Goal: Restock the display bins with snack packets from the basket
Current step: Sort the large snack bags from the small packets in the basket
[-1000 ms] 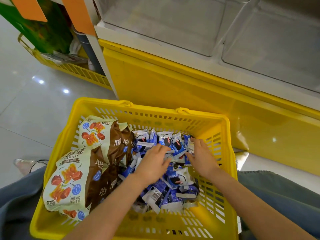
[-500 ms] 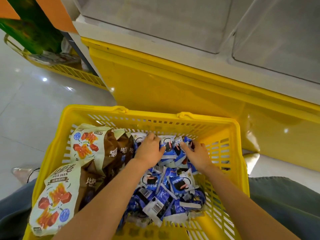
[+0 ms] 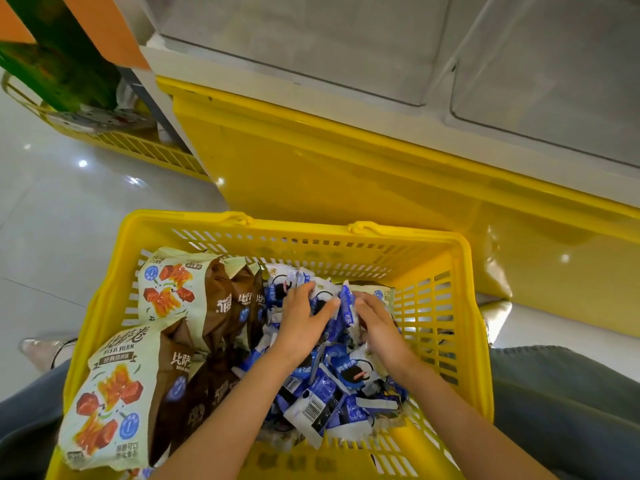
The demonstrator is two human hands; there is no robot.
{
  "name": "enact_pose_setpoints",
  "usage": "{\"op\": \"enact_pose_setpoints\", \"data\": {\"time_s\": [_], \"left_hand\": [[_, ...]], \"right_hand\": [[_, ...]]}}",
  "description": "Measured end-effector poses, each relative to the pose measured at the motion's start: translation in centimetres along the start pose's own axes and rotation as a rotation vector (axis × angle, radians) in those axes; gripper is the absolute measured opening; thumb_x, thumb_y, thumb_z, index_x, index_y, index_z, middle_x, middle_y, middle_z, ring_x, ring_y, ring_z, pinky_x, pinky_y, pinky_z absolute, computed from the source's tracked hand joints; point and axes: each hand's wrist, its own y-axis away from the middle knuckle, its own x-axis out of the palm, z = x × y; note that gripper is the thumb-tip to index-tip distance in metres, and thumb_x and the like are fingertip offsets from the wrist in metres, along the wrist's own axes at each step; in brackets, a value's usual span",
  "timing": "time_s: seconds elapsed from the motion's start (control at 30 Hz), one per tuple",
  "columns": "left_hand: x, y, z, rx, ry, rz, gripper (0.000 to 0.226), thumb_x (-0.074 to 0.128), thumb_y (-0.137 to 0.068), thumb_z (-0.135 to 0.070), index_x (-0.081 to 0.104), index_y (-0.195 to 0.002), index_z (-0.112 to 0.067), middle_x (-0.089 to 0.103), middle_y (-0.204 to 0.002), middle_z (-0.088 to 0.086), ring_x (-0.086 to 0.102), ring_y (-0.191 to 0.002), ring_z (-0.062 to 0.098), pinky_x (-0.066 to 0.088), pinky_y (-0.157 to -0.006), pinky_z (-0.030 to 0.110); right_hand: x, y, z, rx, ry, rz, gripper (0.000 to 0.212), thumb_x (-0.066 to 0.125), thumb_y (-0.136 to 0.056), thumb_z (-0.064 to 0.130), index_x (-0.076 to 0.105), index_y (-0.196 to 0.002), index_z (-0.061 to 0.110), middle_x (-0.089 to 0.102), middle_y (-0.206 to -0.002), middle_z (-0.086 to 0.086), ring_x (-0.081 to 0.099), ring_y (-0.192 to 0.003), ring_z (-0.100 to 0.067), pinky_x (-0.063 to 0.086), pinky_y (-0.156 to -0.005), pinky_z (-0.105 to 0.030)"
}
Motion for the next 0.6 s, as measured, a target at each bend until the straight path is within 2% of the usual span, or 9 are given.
{"op": "enact_pose_setpoints", "data": {"time_s": [0.07,0.1,0.2,0.27,0.33,0.4,0.47,0.5,0.6], "left_hand": [[-0.3,0.8,-0.1,0.001,0.089,0.016,0.067,0.059,-0.087,-0.04,0.029,-0.142,-0.018,0.03,-0.133,-0.001,0.031,-0.127,0.012,0.028,-0.1,0.023],[-0.6,1.3,-0.1,0.005,0.125,0.016,0.067,0.061,-0.086,-0.039,0.029,-0.142,-0.02,0.03,-0.13,-0.002,0.031,-0.125,0.012,0.029,-0.101,0.024],[-1.4,2.5,-0.3,0.039,0.15,-0.045,0.053,0.063,-0.085,-0.035,0.037,-0.131,-0.028,0.031,-0.119,-0.003,0.035,-0.12,0.015,0.034,-0.101,0.028],[-2.1,3.6,-0.2,0.051,0.152,-0.082,0.048,0.062,-0.085,-0.037,0.039,-0.125,-0.03,0.033,-0.123,-0.002,0.038,-0.12,0.016,0.036,-0.101,0.031],[-2.6,4.7,0.0,0.047,0.177,-0.043,0.055,0.058,-0.082,-0.05,0.038,-0.129,-0.03,0.036,-0.129,-0.004,0.04,-0.121,0.014,0.037,-0.1,0.031],[-2.8,6.0,0.4,0.051,0.123,0.044,0.064,0.053,-0.074,-0.064,0.041,-0.128,-0.032,0.043,-0.129,-0.009,0.041,-0.121,0.01,0.038,-0.097,0.029],[-2.6,7.0,1.2,0.093,-0.054,0.061,0.055,0.058,-0.077,-0.061,0.048,-0.121,-0.03,0.049,-0.121,-0.009,0.04,-0.117,0.01,0.038,-0.095,0.029],[-2.6,7.3,1.5,0.117,-0.145,0.037,0.047,0.062,-0.079,-0.055,0.05,-0.116,-0.029,0.05,-0.116,-0.009,0.037,-0.114,0.01,0.037,-0.093,0.028],[-3.0,7.8,2.2,0.165,-0.331,0.019,0.039,0.064,-0.078,-0.047,0.048,-0.109,-0.03,0.046,-0.109,-0.013,0.032,-0.107,0.012,0.034,-0.09,0.027]], "right_hand": [[0.0,1.0,0.2,-0.033,-0.003,0.014,0.021,0.031,-0.102,0.024,0.049,-0.113,0.026,0.052,-0.121,-0.017,0.05,-0.115,-0.031,0.042,-0.1,-0.044],[0.0,1.4,0.4,-0.063,0.014,0.012,0.023,0.031,-0.102,0.023,0.049,-0.114,0.026,0.052,-0.121,-0.017,0.051,-0.116,-0.031,0.043,-0.1,-0.043],[0.4,2.9,1.3,-0.184,0.163,0.014,0.03,0.029,-0.102,0.028,0.054,-0.118,0.027,0.057,-0.117,0.006,0.051,-0.11,-0.005,0.039,-0.09,-0.007],[0.8,4.0,1.8,-0.261,0.288,0.023,0.034,0.028,-0.102,0.029,0.057,-0.119,0.026,0.057,-0.106,0.014,0.048,-0.105,0.009,0.032,-0.085,0.0],[1.1,5.3,2.1,-0.32,0.368,0.031,0.031,0.03,-0.102,0.026,0.057,-0.116,0.027,0.054,-0.094,0.02,0.049,-0.093,0.013,0.032,-0.081,-0.003],[1.5,6.4,1.8,-0.357,0.427,0.051,0.029,0.032,-0.102,0.021,0.057,-0.115,0.023,0.057,-0.096,0.013,0.053,-0.09,0.006,0.038,-0.082,-0.011],[1.7,7.3,1.3,-0.327,0.401,0.11,0.028,0.031,-0.102,0.02,0.056,-0.114,0.02,0.062,-0.106,-0.007,0.058,-0.098,-0.013,0.041,-0.085,-0.016],[1.7,7.7,1.1,-0.295,0.391,0.145,0.028,0.03,-0.102,0.022,0.055,-0.114,0.019,0.061,-0.11,-0.01,0.057,-0.102,-0.016,0.041,-0.086,-0.015],[1.1,7.3,1.1,-0.235,0.507,0.199,0.032,0.028,-0.101,0.031,0.053,-0.115,0.019,0.062,-0.114,0.002,0.059,-0.106,-0.013,0.044,-0.095,-0.024]]}}
